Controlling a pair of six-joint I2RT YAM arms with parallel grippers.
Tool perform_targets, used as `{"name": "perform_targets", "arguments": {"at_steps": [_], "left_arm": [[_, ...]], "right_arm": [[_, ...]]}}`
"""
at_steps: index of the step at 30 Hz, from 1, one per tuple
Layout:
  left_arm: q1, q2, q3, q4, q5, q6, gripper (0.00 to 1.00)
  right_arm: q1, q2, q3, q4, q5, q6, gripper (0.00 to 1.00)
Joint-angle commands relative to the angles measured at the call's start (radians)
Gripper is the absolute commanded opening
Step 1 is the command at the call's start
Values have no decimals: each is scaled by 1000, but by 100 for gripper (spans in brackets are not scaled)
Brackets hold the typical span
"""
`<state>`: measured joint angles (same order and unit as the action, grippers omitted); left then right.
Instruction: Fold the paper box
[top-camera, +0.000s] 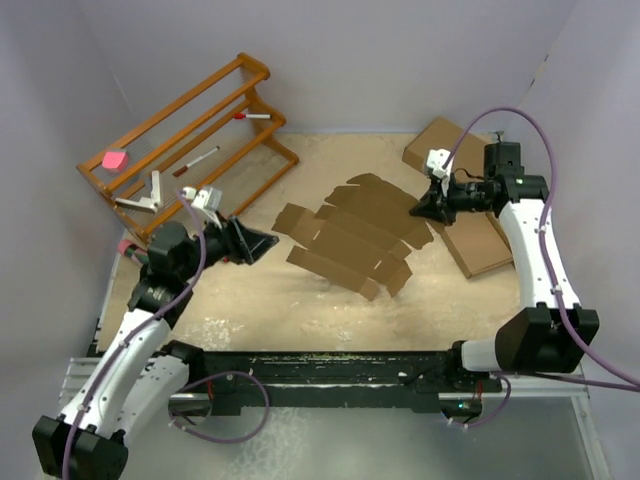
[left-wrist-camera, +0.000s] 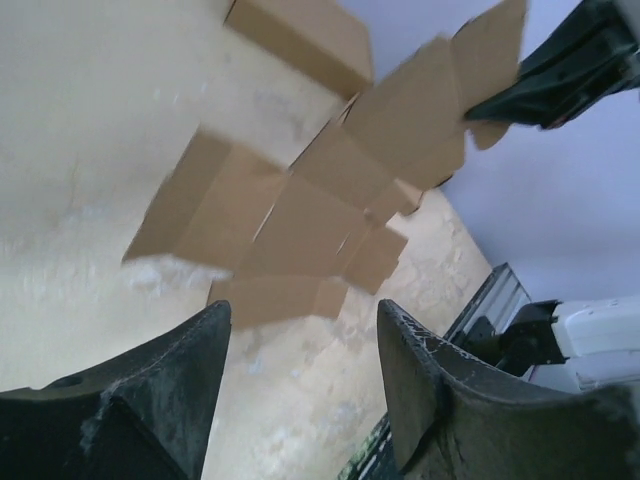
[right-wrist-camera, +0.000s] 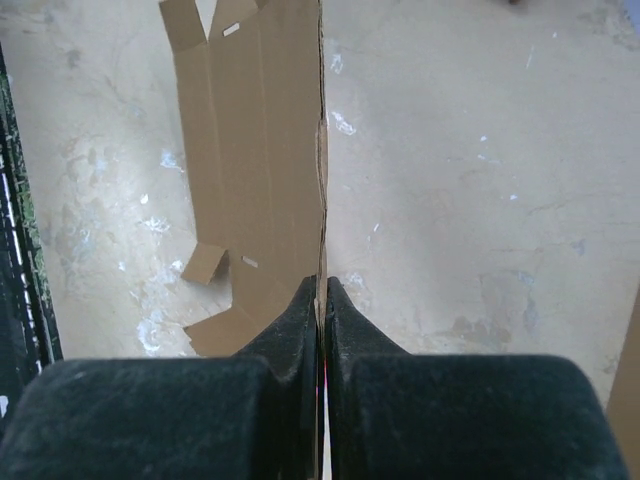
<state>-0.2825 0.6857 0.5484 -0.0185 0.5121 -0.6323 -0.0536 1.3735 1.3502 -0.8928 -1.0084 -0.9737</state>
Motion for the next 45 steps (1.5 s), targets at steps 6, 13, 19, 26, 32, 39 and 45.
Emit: {"name": "perform_targets", "arguments": {"at_steps": [6, 13, 19, 26, 32, 39, 45], "left_arm": [[4, 366, 777, -217, 205, 488, 64], [5, 393, 744, -61, 433, 690, 86], [15, 500, 827, -95, 521, 807, 84], [36, 662, 908, -119, 787, 789, 67], [33, 715, 818, -56, 916, 694, 66], [-2, 719, 716, 214, 903, 502, 67], [-56, 755, 714, 205, 902, 508, 67]], "right_arm": [[-3, -21, 268, -259, -64, -159, 0], [-3, -76, 367, -365, -94, -163, 0], [-2, -121, 363, -384, -108, -172, 0], [-2, -134, 348, -409, -132, -205, 0], [0, -134, 336, -408, -154, -219, 0], [4, -126, 326, -405, -175, -224, 0], [8, -117, 324, -402, -182, -227, 0]]}}
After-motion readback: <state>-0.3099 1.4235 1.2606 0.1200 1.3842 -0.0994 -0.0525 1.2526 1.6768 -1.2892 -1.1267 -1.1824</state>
